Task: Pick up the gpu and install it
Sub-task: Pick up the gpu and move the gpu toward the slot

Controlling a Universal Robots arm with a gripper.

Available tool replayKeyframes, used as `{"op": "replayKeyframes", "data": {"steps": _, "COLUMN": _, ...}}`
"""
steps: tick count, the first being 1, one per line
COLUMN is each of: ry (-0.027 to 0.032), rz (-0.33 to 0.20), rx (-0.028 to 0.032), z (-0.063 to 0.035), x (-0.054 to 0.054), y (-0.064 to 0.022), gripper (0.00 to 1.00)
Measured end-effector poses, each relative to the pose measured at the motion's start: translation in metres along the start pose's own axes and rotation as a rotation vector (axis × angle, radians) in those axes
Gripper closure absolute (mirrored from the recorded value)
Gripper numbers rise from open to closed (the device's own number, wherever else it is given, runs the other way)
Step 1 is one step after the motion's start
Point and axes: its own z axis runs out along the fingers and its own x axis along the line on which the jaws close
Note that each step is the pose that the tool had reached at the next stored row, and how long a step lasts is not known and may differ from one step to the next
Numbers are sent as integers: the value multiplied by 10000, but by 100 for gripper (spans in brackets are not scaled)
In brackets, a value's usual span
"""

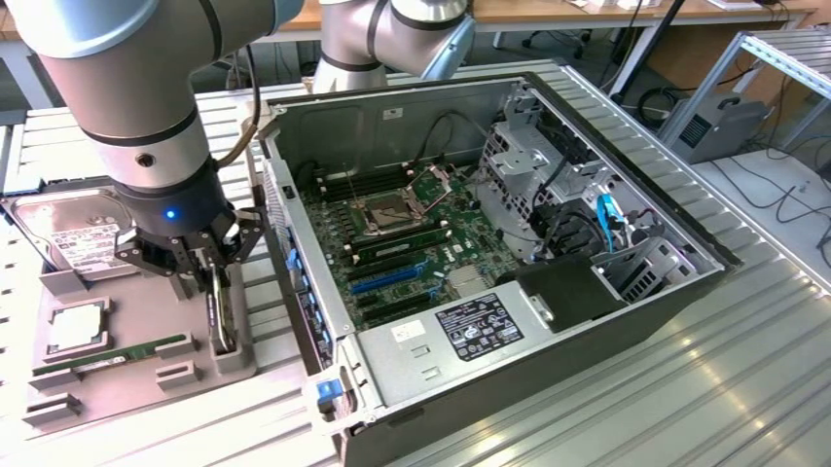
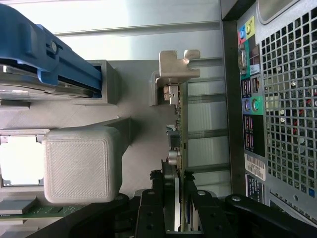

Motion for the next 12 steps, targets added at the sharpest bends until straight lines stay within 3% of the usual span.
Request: {"op": "replayKeyframes", "data": {"steps": 12, "ry": 1, "rz": 0, "rx": 1, "z": -108, "x": -3, "y": 0, "gripper": 73}}
